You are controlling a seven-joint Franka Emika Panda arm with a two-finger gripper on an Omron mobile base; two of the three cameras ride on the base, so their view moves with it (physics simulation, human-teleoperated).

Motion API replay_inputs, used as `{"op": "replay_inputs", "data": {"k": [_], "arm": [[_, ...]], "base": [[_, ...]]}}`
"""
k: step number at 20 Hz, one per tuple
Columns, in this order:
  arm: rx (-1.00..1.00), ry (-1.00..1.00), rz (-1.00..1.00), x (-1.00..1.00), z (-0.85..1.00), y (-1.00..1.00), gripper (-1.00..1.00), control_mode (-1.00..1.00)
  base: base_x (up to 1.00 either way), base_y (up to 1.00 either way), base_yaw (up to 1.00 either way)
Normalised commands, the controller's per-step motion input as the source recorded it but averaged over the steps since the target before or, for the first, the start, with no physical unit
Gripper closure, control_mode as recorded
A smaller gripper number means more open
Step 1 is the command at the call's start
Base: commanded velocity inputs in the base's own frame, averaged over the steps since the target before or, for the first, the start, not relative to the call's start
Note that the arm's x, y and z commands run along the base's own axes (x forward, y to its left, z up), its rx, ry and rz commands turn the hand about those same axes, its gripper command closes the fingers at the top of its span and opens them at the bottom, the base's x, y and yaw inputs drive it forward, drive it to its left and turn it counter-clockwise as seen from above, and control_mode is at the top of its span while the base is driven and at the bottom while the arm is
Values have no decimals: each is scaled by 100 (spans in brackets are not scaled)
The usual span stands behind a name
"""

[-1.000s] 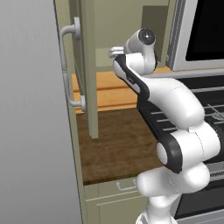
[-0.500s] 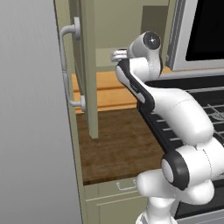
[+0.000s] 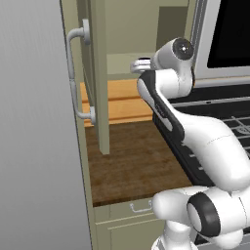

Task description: Gather all objects into one cabinet and sort the glasses and bowls to opposite sides.

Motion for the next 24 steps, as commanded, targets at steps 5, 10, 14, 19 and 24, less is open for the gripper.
{"op": "replay_inputs", "data": {"k": [5, 10, 14, 19, 24], "arm": [[0, 0, 0, -90, 18, -31, 100, -100], [0, 0, 0, -84, 24, -30, 100, -100], [0, 0, 0, -93, 17, -28, 100, -100], [0, 1, 0, -100, 2, -17, 100, -100], [0, 5, -2, -92, 0, -6, 100, -100]], "base": [[0, 0, 0], [0, 0, 0], [0, 0, 0], [0, 0, 0], [0, 0, 0]]}}
